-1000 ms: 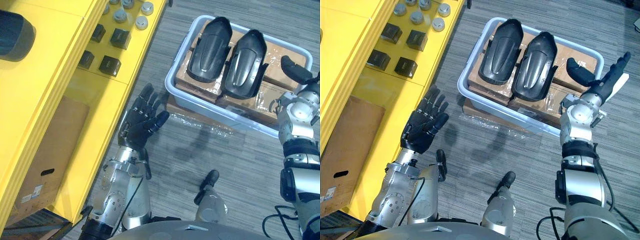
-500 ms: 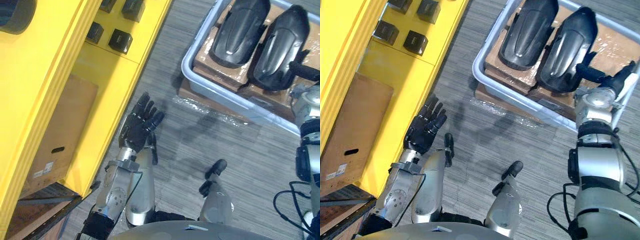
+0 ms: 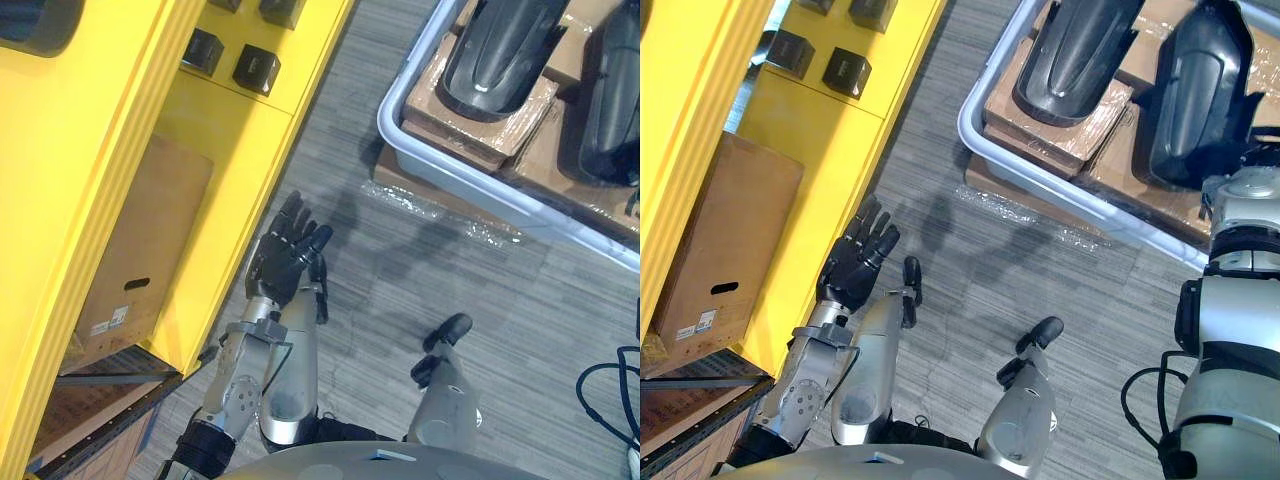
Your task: Walk over and take three plastic housings, then place them on the shelf
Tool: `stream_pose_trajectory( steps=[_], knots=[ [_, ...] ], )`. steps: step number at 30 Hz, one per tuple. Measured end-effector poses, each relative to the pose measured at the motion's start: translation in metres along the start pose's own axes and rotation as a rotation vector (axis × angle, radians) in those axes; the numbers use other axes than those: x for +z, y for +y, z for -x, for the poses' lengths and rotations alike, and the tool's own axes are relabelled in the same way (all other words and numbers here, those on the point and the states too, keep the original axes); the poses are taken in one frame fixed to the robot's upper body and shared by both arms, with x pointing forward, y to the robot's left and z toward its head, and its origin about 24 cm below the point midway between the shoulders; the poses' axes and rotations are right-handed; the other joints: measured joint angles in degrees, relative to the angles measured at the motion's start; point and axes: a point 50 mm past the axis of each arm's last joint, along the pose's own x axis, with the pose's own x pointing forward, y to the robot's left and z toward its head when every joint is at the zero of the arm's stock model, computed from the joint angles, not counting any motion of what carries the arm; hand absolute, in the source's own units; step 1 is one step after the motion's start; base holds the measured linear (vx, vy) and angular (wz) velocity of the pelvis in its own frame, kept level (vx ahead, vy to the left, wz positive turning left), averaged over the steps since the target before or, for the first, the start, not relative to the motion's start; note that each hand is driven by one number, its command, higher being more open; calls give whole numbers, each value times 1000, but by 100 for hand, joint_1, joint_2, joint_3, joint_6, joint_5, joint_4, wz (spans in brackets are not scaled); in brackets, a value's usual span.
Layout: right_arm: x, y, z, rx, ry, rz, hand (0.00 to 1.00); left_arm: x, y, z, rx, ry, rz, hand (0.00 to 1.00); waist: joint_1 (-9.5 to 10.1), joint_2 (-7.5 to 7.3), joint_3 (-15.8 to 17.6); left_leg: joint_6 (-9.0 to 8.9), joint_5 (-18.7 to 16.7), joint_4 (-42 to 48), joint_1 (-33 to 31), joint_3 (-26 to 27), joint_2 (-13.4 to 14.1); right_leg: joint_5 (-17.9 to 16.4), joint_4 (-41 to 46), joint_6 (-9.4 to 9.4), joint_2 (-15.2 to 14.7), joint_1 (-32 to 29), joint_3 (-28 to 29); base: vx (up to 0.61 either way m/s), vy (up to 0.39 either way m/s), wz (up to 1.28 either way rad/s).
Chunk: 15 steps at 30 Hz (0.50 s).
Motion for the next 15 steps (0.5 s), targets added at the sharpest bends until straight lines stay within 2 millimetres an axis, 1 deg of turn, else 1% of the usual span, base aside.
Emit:
stream_pose_trajectory(
  steps=[1,2,3,4,7,9,11,13,14,15],
  knots=[
    [-6,3,0,11,40,35,0,0,0,2,-4,1,0,100,-11,38,-2,-34,80,-134,89,-39,-7,-119,113,-21,0,46,-62,-2,-78,21],
    [-10,4,1,14,55,57,0,1,0,3,-5,1,-1,100,-11,45,-5,-50,124,-212,137,-51,-9,-154,159,-16,0,51,-75,-6,-79,19],
    [-11,7,2,15,45,103,0,1,1,6,-3,2,-4,100,-20,45,-5,-77,217,-395,235,-63,-12,-224,237,-61,1,54,-95,3,-78,11],
    [-9,7,2,22,41,92,0,2,1,9,-1,3,-3,100,-47,44,-5,-92,317,-555,337,-68,-23,-262,269,-64,2,86,-117,10,-76,10],
    [-13,7,2,24,59,99,0,4,-2,14,-9,-4,6,100,-70,41,-3,-120,452,-810,570,-77,-48,-320,317,-75,2,206,-141,15,-57,7],
    [-27,7,1,29,96,133,0,10,-8,15,-37,-26,10,100,-79,31,2,-141,532,-990,771,-76,-65,-358,349,-84,3,336,-153,11,-30,7],
    [-36,8,1,40,115,144,0,15,-11,15,-57,-37,8,100,-96,22,5,-152,592,-1129,935,-58,-73,-363,349,-91,8,423,-149,0,0,0],
    [-39,9,2,43,118,155,0,20,-12,15,-68,-57,5,100,-162,2,12,-174,664,-1285,1088,-37,-73,-368,348,-95,21,508,-146,0,0,0],
    [-41,11,2,48,115,155,0,23,-13,15,-72,-67,2,100,-216,-24,15,-186,735,-1432,1204,-22,-74,-371,345,-99,32,548,-140,-7,-18,-4],
    [-44,12,3,51,113,158,0,25,-14,14,-81,-67,-2,100,-227,-51,18,-206,818,-1598,1347,6,-70,-372,337,-100,54,589,-107,-7,-17,-7]
  ],
)
